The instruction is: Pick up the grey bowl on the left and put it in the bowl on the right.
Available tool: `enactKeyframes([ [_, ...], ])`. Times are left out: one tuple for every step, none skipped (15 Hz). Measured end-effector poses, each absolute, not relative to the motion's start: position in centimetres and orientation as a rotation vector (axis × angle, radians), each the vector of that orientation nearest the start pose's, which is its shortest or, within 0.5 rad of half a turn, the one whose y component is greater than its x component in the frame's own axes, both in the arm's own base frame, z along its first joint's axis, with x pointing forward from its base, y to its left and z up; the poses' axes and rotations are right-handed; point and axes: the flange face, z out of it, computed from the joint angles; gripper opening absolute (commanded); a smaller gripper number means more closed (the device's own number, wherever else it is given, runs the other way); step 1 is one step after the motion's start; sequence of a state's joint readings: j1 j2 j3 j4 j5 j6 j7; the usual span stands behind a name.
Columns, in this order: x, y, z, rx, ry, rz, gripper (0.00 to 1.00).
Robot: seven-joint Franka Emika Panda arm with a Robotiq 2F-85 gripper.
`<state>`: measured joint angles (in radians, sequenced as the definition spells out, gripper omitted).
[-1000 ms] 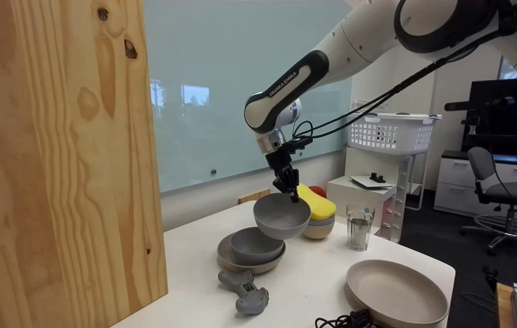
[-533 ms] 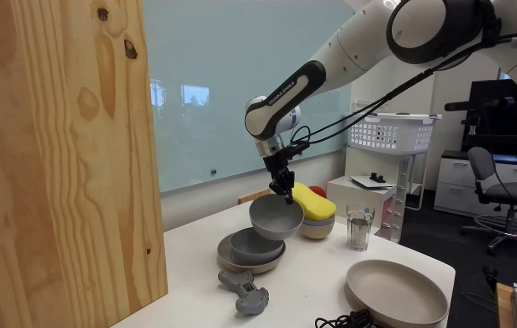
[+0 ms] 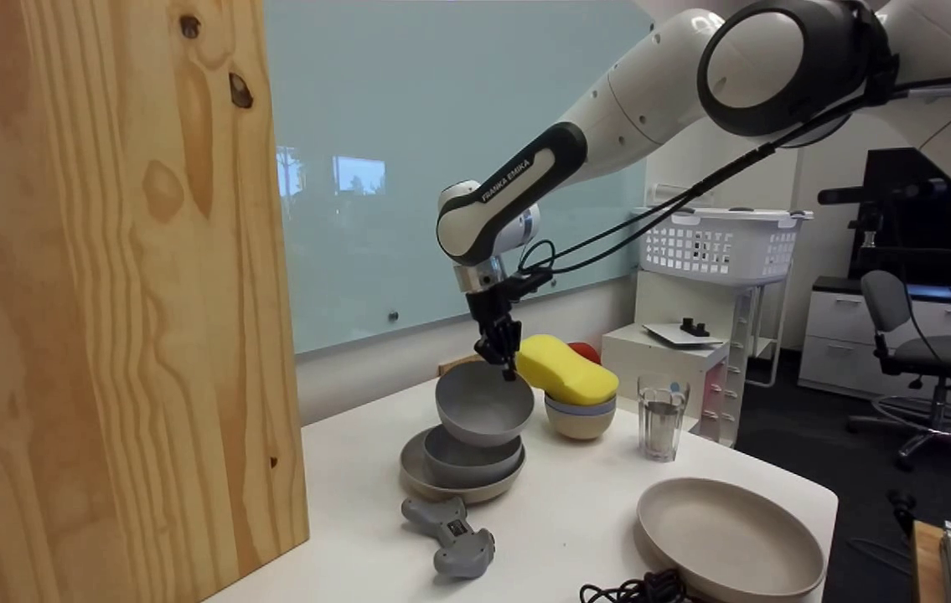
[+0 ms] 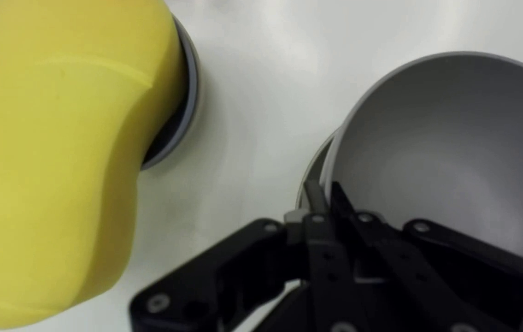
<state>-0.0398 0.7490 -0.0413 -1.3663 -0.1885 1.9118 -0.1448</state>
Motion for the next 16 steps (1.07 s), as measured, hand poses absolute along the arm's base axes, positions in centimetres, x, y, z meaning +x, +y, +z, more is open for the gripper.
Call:
enactKeyframes([
  [71.1,-6.2,25.5,-3.282,-0.259,0.371,0.01],
  [71.2,-6.0,25.0,-3.277,-0.265,0.374,0.01],
  [71.3,-5.8,24.5,-3.274,-0.269,0.379,0.01],
  [71.4,-5.7,24.1,-3.271,-0.270,0.385,0.01],
  [71.4,-5.7,23.7,-3.270,-0.271,0.391,0.01],
  [71.4,-5.7,23.3,-3.269,-0.271,0.397,0.30],
  [71.4,-5.7,23.0,-3.268,-0.272,0.403,0.32],
  [71.4,-5.6,22.8,-3.266,-0.276,0.412,0.37],
  [71.3,-5.4,22.7,-3.265,-0.283,0.418,0.46],
  [71.3,-5.1,22.7,-3.264,-0.291,0.423,0.52],
  [71.4,-4.7,22.8,-3.264,-0.300,0.431,0.58],
  [71.4,-4.2,23.0,-3.264,-0.310,0.435,0.67],
  [71.5,-3.7,23.2,-3.264,-0.322,0.440,0.73],
  [71.5,-3.2,23.4,-3.264,-0.332,0.446,0.82],
  [71.6,-2.7,23.6,-3.262,-0.341,0.456,0.88],
  [71.5,-2.1,23.9,-3.260,-0.349,0.477,0.97],
])
